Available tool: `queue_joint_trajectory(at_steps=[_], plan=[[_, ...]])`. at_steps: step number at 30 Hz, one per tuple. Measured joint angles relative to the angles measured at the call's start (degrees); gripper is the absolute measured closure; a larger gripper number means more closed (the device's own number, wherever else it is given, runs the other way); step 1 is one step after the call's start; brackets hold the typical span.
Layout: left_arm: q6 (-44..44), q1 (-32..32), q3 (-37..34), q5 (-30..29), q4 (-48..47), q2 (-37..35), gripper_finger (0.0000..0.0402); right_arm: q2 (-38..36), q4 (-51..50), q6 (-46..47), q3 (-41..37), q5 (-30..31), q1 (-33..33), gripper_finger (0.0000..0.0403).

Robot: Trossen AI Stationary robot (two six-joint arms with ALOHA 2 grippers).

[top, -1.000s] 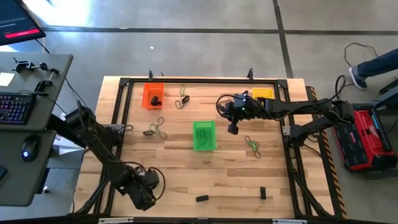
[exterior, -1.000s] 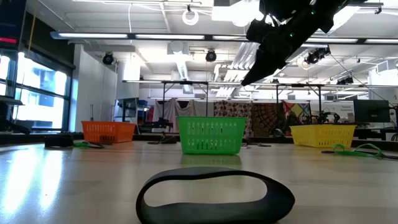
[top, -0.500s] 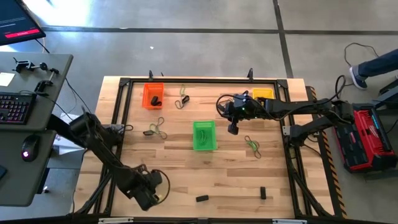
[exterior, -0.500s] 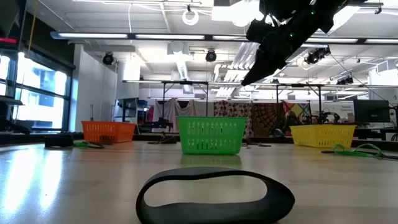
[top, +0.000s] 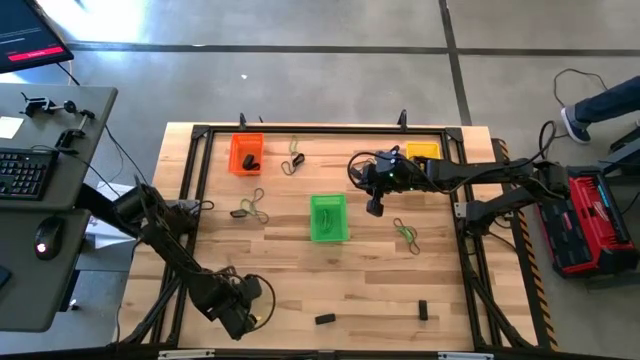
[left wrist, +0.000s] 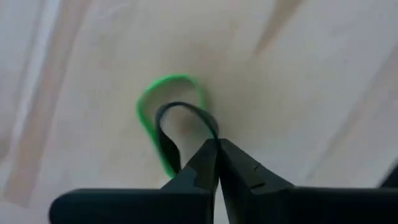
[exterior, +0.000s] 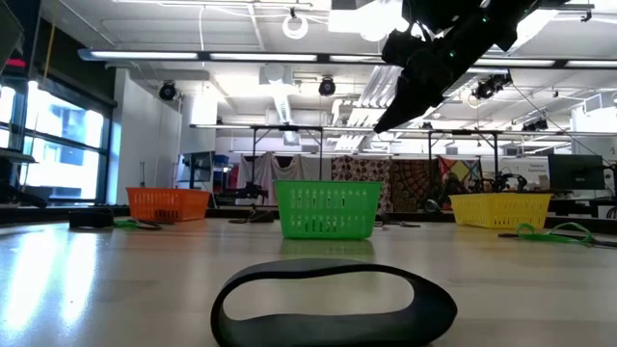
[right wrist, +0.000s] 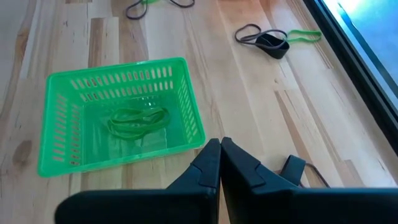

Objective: Sort rubber bands into baskets
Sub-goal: Put the black rubber band into the orange bin

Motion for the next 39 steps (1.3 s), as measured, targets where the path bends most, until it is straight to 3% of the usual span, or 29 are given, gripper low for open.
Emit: queue_joint_trajectory(at_steps=[12, 20, 28, 39], plan=[[-0.22, 0.99, 0.00, -0.65, 4.40, -9.54, 0.0401, 0.02, 0.00, -1.88, 0.00, 0.00, 0.00, 0.0403], [4.41, 6.90, 0.00, -0.98, 3.21, -17.46, 0.0401, 0.02, 0.04, -1.90, 0.00, 0.00, 0.00, 0.0403], [13.13, 22.38, 0.00, -1.20, -0.92, -21.96, 0.0401, 0.02, 0.04, -1.89, 0.00, 0.00, 0.00, 0.0403], [34.14, 50.91, -0.02, 7.32, -1.79, -23.83, 0.0401, 0.02, 0.87, -3.18, 0.00, 0.00, 0.00, 0.0403]])
